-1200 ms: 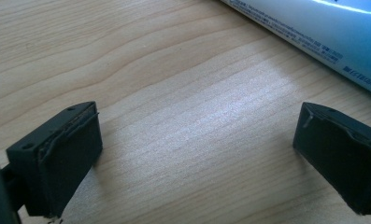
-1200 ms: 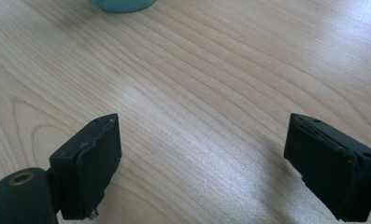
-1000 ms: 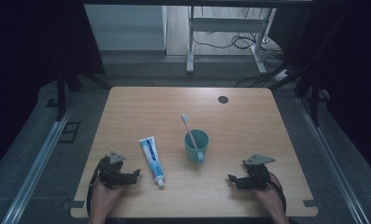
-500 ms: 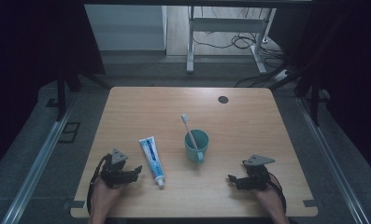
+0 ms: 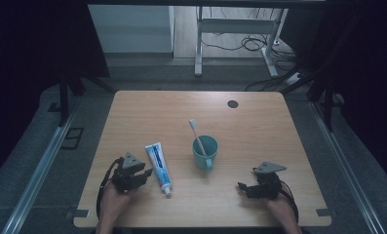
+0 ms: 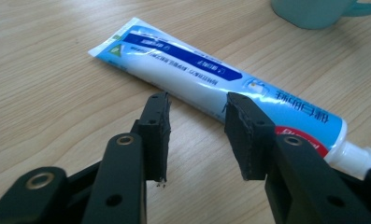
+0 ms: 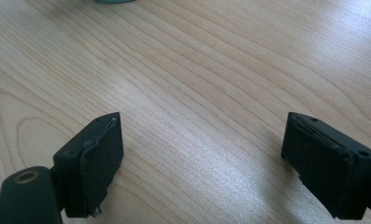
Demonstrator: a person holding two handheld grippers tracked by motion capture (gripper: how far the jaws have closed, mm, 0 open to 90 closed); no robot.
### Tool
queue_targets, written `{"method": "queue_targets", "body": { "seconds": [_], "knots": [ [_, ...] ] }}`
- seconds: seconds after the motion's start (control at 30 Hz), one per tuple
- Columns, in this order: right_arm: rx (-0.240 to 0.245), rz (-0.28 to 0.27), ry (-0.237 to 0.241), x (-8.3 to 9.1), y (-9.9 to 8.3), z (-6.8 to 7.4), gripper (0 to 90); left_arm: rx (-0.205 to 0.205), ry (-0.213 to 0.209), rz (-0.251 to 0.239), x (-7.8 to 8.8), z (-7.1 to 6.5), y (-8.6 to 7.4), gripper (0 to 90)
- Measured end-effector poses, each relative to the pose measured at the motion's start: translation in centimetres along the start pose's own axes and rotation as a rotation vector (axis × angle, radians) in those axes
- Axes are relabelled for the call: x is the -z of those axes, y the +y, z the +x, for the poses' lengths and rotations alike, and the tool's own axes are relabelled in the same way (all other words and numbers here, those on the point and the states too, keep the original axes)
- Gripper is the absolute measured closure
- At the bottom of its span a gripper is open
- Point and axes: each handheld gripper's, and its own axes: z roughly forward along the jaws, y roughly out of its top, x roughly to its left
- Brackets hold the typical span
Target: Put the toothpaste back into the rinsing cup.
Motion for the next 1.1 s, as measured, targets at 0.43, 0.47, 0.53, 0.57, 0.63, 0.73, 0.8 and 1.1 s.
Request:
{"method": "queue_targets", "body": {
  "seconds": [0.43, 0.47, 0.53, 0.57, 0.63, 0.73, 0.8, 1.1],
  "knots": [
    [-0.002, 0.000, -0.001, 0.0, 0.0, 0.0, 12.7, -0.031, -0.099, 0.015, -1.9, -2.2, 2.0, 81.6],
    [-0.001, 0.000, -0.001, 0.0, 0.0, 0.0, 12.7, -0.034, -0.105, 0.020, -2.1, -2.4, 2.0, 82.2],
    [-0.001, 0.000, 0.001, 0.0, 0.0, 0.0, 12.7, -0.044, -0.112, 0.024, -2.4, -2.8, 2.2, 83.4],
    [-0.002, -0.001, 0.000, 0.0, 0.0, 0.0, 12.7, -0.046, -0.118, 0.026, -2.6, -3.0, 2.3, 84.2],
    [-0.002, -0.001, 0.000, 0.0, 0.0, 0.0, 12.7, -0.046, -0.129, 0.032, -2.8, -3.3, 2.4, 85.3],
    [-0.002, -0.001, 0.001, 0.0, 0.0, 0.0, 12.7, -0.044, -0.143, 0.038, -3.1, -3.5, 2.4, 86.6],
    [-0.002, -0.001, 0.002, 0.0, 0.0, 0.0, 12.7, -0.041, -0.154, 0.040, -3.3, -3.5, 2.3, 87.3],
    [-0.001, 0.000, -0.001, 0.0, 0.0, 0.0, 12.7, -0.069, -0.173, 0.071, -4.0, -4.5, 2.3, 87.7]
  ]
}}
